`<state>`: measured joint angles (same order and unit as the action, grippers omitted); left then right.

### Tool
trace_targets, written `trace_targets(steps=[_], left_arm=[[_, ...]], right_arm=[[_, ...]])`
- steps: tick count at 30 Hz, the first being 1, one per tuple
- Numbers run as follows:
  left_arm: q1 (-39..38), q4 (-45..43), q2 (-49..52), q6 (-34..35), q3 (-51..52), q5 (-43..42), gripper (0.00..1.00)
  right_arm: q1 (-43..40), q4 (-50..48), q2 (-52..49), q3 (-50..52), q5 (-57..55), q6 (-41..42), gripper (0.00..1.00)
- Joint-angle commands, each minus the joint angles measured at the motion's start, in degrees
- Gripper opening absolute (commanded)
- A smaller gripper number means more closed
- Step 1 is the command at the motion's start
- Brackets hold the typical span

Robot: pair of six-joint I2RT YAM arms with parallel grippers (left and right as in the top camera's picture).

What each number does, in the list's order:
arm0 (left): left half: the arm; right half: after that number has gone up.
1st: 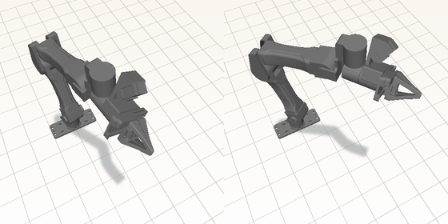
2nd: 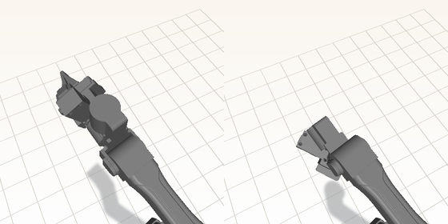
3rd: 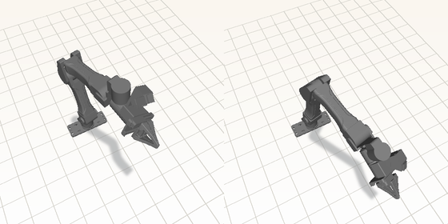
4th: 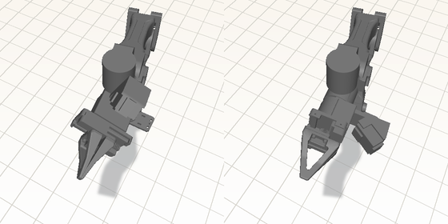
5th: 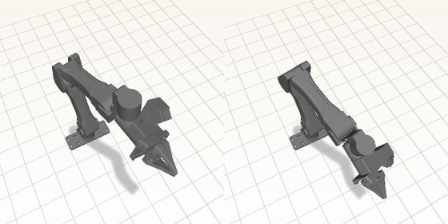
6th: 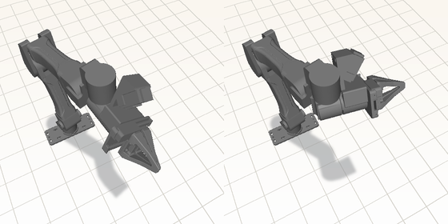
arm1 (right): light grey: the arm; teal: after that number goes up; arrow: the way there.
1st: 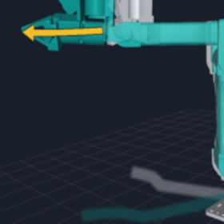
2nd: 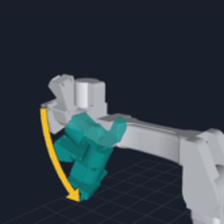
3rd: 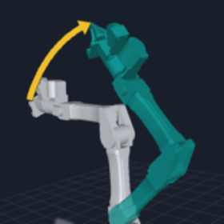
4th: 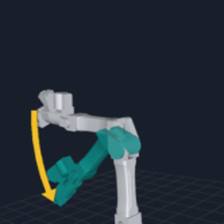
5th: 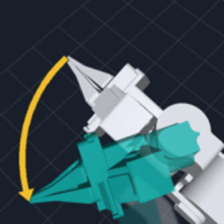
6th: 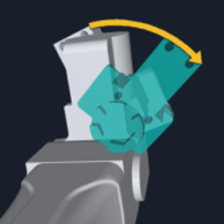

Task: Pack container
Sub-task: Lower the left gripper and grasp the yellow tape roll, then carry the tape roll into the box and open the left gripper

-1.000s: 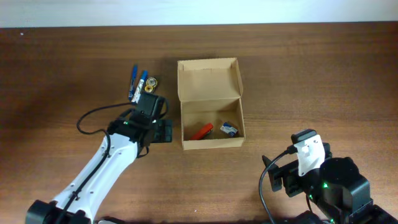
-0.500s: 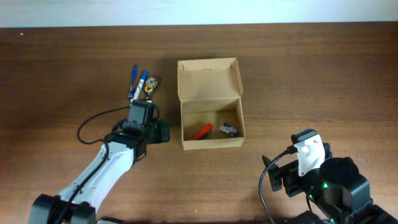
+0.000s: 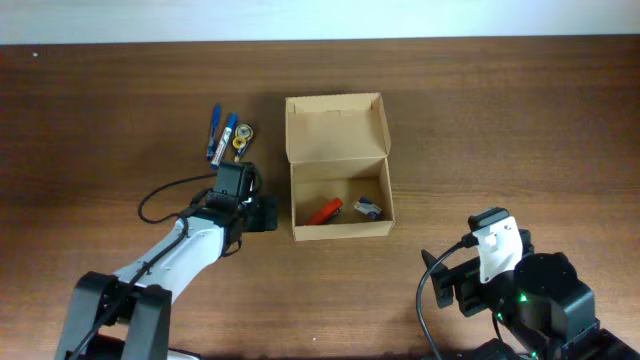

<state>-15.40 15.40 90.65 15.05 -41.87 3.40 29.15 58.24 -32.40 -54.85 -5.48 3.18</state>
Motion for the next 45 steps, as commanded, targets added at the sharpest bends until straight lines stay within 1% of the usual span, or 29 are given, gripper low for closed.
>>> trace_targets(steps=[1,9,10,11,15,22,26,30,32,39,43,45], left_arm=[[0.28,0.52,0.76,-0.87,0.44,1.57,0.89],[0.17,0.85,2.40,-1.51,0.44,2.45,0.89],[0.17,0.83,2.40,-1.49,0.44,2.49,0.83],[0.17,0.74,2.40,-1.49,0.44,2.62,0.82],[0.17,0.61,2.54,-1.62,0.44,4.61,0.82],[0.17,-0.92,5.90,-2.54,0.44,4.55,0.81],[0.15,-2.12,6.12,-2.54,0.42,4.35,0.79],[0.13,-1.88,6.12,-2.51,0.42,4.33,0.66],[0.13,-1.46,6.12,-2.51,0.42,4.24,0.63],[0.00,0.52,6.08,-2.29,-0.52,3.41,0.48],[0.02,4.52,6.08,-2.29,-4.02,3.43,0.42],[0.02,6.80,5.84,-2.32,-6.58,3.48,0.41]], right_arm=[[0.46,-0.17,0.39,-0.07,-0.31,0.20,0.99],[0.46,-0.17,0.39,-0.07,-0.31,0.20,0.99],[0.46,-0.17,0.39,-0.07,-0.31,0.20,0.99],[0.46,-0.17,0.39,-0.07,-0.31,0.20,0.99],[0.46,-0.17,0.39,-0.07,-0.31,0.20,0.99],[0.46,-0.17,0.39,-0.07,-0.31,0.20,0.99],[0.46,-0.17,0.39,-0.07,-0.31,0.20,0.99],[0.46,-0.17,0.39,-0.07,-0.31,0.20,0.99],[0.46,-0.17,0.39,-0.07,-0.31,0.20,0.99],[0.46,-0.17,0.39,-0.07,-0.31,0.20,0.99],[0.46,-0.17,0.39,-0.07,-0.31,0.20,0.99],[0.46,-0.17,0.39,-0.07,-0.31,0.20,0.99]])
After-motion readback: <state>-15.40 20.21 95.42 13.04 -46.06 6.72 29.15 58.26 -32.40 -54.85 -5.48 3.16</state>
